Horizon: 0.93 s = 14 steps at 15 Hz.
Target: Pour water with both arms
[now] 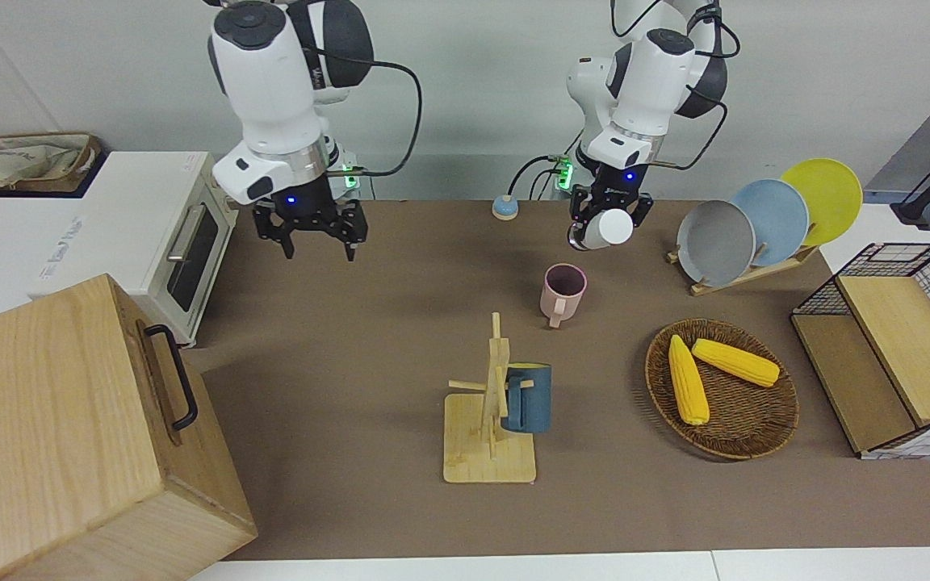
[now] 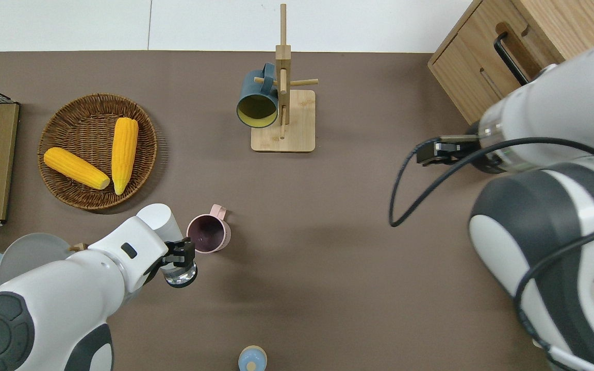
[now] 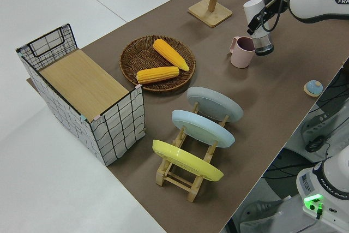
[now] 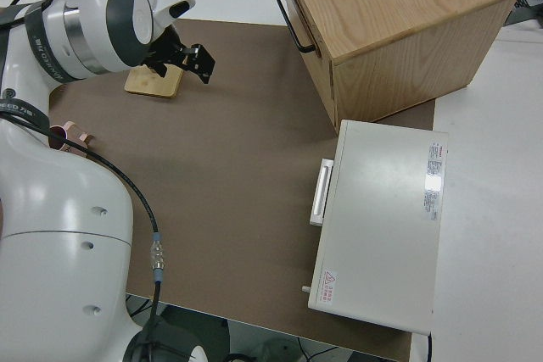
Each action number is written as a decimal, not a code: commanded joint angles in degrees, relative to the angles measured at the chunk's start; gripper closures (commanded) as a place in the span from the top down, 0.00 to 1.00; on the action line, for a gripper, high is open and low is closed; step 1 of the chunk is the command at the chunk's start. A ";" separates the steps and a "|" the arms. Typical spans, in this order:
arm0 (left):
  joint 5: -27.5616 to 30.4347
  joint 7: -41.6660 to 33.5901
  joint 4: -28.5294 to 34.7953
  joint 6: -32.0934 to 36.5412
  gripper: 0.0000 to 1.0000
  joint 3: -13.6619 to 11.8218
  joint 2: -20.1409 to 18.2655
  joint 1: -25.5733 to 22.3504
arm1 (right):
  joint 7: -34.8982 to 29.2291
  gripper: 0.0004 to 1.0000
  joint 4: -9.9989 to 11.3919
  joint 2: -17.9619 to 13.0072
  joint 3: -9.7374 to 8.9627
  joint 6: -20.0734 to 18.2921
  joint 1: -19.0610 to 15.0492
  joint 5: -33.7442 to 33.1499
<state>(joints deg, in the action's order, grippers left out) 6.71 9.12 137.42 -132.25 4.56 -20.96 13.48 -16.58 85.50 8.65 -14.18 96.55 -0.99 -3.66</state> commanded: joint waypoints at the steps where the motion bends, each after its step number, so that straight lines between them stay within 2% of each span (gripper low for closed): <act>1: 0.76 0.19 2.49 -0.29 0.01 -0.52 -2.50 1.90 | 10.15 0.99 0.46 -3.29 7.92 -3.20 2.13 0.76; 3: 0.76 0.28 3.37 -0.12 0.01 0.00 -2.42 2.08 | 12.61 0.99 0.46 -4.42 10.48 -3.91 2.22 0.68; 6: 0.76 0.37 3.82 2.07 0.00 1.76 -1.89 2.08 | 16.13 0.99 0.63 -5.48 12.86 -4.09 2.22 1.03; 9: 0.67 0.28 3.56 5.06 0.00 1.76 -1.62 2.08 | 15.70 0.99 1.16 -6.37 13.91 -4.00 1.69 2.17; 14: 0.41 0.10 -0.30 11.12 0.00 1.76 2.50 1.99 | 15.52 0.99 0.81 -6.37 13.48 -3.91 1.87 2.70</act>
<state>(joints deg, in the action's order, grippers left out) 6.76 9.13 140.73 -124.97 6.84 -20.32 14.75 -2.03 85.54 3.16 -0.57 92.85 0.53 -2.16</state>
